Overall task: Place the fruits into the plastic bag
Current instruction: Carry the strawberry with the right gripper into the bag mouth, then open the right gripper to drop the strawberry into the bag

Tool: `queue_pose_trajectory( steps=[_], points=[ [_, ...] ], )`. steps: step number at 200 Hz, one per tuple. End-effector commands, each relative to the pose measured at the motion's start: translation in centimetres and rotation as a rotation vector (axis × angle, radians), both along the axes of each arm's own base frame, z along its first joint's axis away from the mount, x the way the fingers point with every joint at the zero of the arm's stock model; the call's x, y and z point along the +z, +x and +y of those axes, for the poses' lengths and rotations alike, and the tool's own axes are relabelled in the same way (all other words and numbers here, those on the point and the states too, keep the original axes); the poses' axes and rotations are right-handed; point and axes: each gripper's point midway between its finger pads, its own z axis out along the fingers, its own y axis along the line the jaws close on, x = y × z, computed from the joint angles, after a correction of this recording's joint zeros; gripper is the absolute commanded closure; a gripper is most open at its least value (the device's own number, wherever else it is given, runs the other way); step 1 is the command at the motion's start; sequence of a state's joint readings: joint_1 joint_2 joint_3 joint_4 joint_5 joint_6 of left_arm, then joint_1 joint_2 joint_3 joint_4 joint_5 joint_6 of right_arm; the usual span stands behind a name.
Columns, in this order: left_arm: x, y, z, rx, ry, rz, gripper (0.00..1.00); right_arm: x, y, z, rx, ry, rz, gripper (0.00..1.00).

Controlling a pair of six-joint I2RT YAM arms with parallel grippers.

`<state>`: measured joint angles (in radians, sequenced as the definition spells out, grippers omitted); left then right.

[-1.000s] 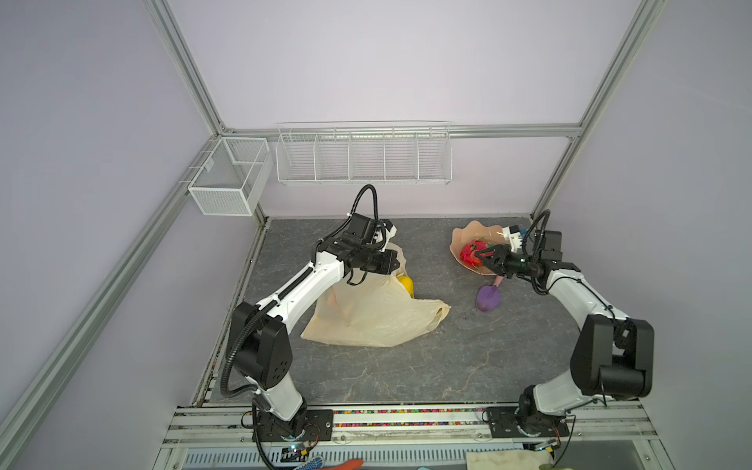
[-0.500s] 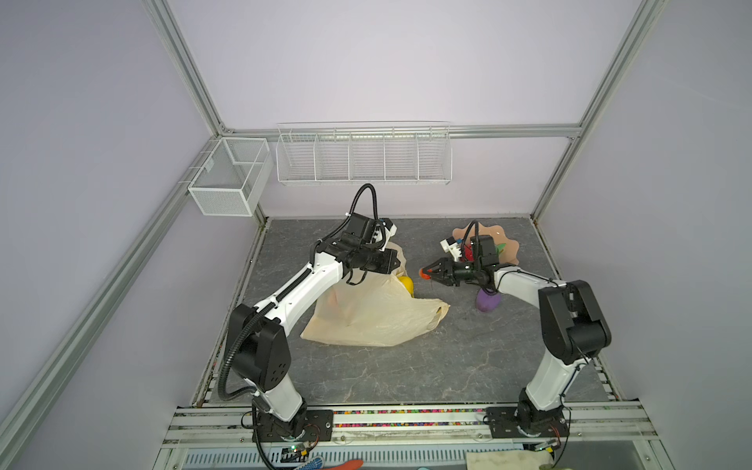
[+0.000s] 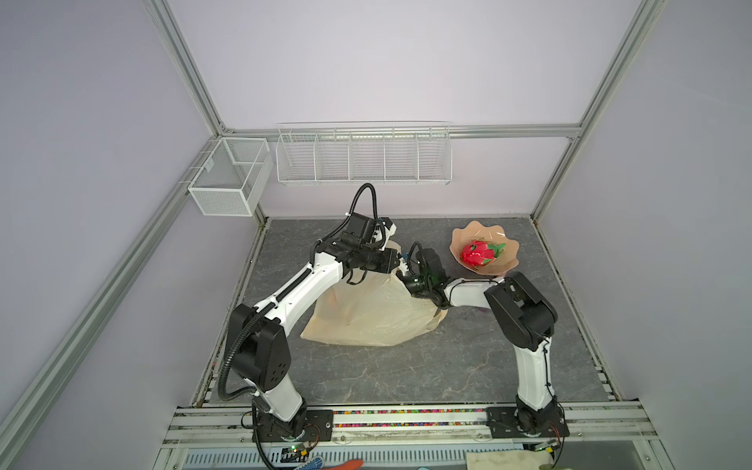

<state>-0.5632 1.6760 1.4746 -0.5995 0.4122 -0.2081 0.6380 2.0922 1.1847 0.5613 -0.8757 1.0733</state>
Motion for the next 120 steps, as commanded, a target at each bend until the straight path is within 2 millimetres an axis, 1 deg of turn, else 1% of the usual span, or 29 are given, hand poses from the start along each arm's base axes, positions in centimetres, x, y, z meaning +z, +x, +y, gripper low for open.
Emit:
queue_pose_trajectory(
  steps=[1,16,33,47,69,89,120],
  points=[
    [1.6,0.6,-0.3,0.006,-0.02,-0.046,1.0,1.1,0.1,1.8,0.011,0.052,0.036,0.47],
    [1.6,0.5,-0.2,0.008,-0.02,-0.047,1.0,1.1,0.0,1.9,0.015,0.043,0.039,0.35],
    [1.6,0.5,-0.1,0.011,-0.015,-0.047,1.0,0.9,-0.4,1.5,0.019,0.009,0.035,0.17],
    [1.5,0.4,-0.1,0.011,-0.011,-0.046,1.0,0.8,-0.9,0.9,0.026,-0.023,0.027,0.09],
    [1.4,0.4,0.2,0.016,-0.004,-0.048,1.0,0.6,-1.4,-0.5,0.023,-0.084,0.013,0.04],
    [1.1,0.3,0.2,0.018,0.002,-0.042,1.0,0.3,-1.6,-2.2,0.01,-0.146,0.016,0.03],
    [0.6,0.2,0.4,0.02,0.01,-0.035,1.0,0.7,-1.4,-5.0,-0.035,-0.217,0.006,0.02]
  ],
)
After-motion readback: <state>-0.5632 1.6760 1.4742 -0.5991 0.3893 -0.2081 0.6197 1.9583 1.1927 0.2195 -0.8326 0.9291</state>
